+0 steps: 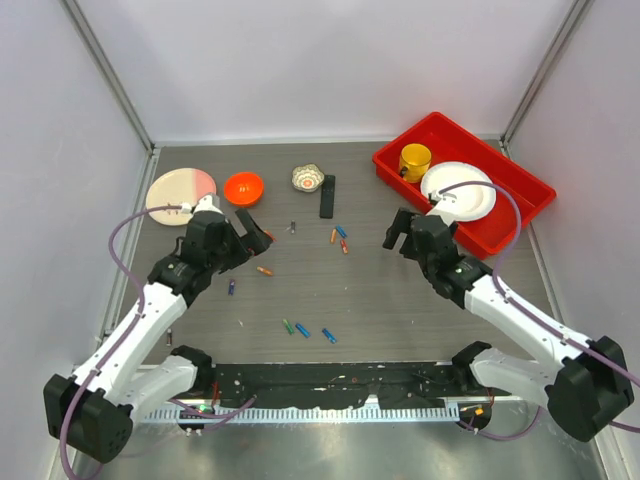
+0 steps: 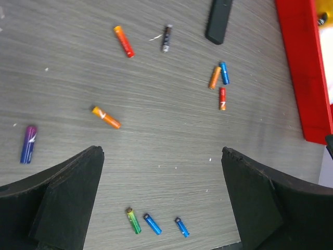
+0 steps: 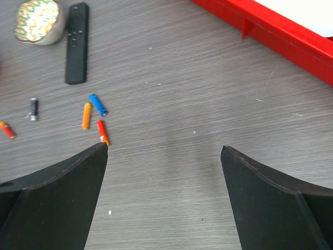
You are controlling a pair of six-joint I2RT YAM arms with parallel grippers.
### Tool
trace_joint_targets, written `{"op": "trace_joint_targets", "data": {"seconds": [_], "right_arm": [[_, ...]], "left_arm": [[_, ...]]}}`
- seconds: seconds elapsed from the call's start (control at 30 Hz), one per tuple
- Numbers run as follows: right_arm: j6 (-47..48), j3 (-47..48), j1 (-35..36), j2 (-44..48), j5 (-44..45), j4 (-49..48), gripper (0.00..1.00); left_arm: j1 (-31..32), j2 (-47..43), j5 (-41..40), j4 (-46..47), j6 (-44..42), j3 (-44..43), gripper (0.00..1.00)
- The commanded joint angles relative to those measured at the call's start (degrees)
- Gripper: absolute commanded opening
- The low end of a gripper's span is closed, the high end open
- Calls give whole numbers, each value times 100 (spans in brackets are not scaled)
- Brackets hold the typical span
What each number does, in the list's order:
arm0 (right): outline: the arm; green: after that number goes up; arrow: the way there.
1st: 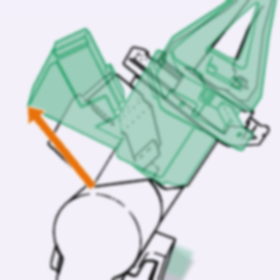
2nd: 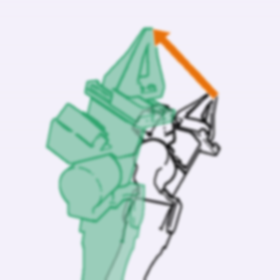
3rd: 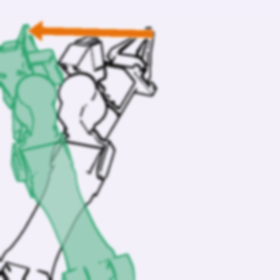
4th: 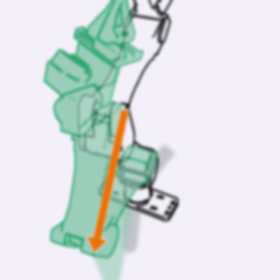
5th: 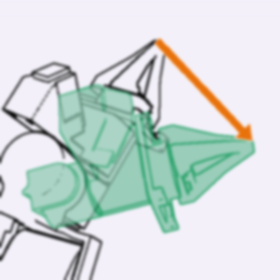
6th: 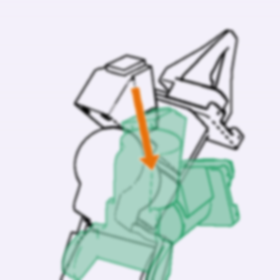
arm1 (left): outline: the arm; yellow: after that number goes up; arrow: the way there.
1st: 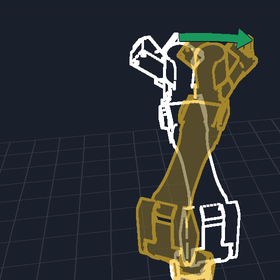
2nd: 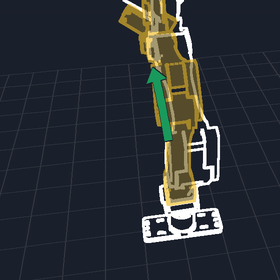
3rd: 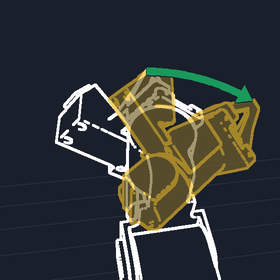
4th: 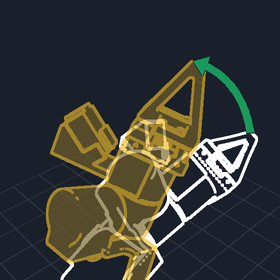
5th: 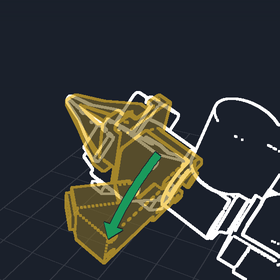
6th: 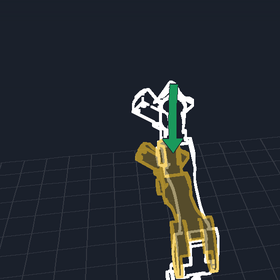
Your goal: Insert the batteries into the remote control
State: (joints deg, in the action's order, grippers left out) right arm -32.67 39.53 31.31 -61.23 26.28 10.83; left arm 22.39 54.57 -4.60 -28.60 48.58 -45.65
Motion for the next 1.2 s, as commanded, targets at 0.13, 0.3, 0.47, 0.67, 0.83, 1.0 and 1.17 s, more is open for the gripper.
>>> {"op": "trace_joint_targets", "data": {"seconds": [0.13,0.3,0.47,0.67,0.83,1.0,1.17], "right_arm": [[225,108,-2,270,-563,-99,95],[199,160,7,234,-817,68,96],[129,29,42,533,-1213,147,95],[181,-50,42,946,-1248,261,93],[173,-68,42,1043,-1389,227,93],[146,-103,42,1043,-1477,104,93],[103,-112,42,955,-1495,59,93]], "left_arm": [[343,1070,513,1200,-954,-522,99],[1301,3479,-655,627,-1412,-2307,91],[1320,4675,-814,1066,-1237,-3062,91],[1355,5810,-1148,1470,-1254,-3722,85],[1399,6171,-1394,1770,-1412,-3934,83],[1417,6399,-1421,1902,-1553,-4188,82],[1417,6812,-1473,1622,-1842,-4820,81]]}}
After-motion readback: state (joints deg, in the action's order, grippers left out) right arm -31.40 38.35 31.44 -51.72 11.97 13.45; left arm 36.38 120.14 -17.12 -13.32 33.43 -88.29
